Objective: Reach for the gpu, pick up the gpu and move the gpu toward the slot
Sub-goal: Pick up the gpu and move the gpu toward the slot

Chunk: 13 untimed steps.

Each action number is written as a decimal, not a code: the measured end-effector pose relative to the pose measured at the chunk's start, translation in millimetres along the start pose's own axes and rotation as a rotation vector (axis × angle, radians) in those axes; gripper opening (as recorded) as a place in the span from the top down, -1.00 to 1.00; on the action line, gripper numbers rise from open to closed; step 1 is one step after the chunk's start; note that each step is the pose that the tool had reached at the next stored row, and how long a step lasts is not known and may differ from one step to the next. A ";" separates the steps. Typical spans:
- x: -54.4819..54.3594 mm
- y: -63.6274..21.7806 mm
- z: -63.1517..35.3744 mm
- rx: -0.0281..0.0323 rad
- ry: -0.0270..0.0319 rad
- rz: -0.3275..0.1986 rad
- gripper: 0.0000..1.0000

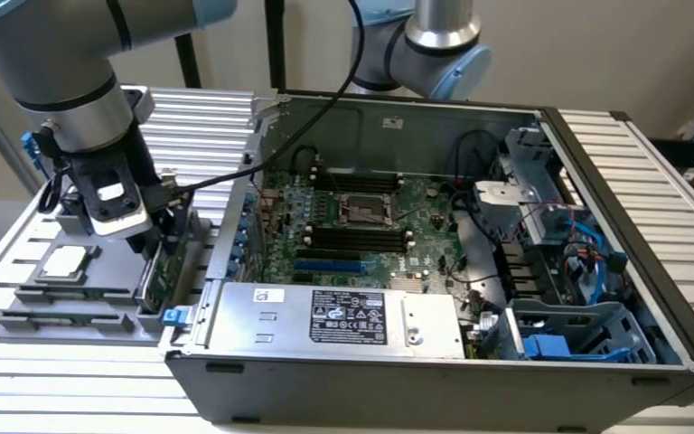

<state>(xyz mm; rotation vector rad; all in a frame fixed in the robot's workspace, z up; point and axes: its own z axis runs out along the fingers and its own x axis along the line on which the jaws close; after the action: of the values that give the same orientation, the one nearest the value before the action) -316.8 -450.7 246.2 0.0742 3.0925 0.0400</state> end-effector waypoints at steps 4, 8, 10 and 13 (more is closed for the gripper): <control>0.8 1.5 2.9 0.0023 -0.0016 0.004 0.04; 0.9 3.0 4.8 0.0052 -0.0022 0.006 0.04; 1.0 3.7 5.6 0.0063 -0.0024 0.006 0.04; 1.1 3.9 6.4 0.0088 -0.0024 0.007 0.04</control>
<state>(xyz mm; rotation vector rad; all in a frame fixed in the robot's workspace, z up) -317.4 -446.6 239.9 0.0849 3.0903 0.0265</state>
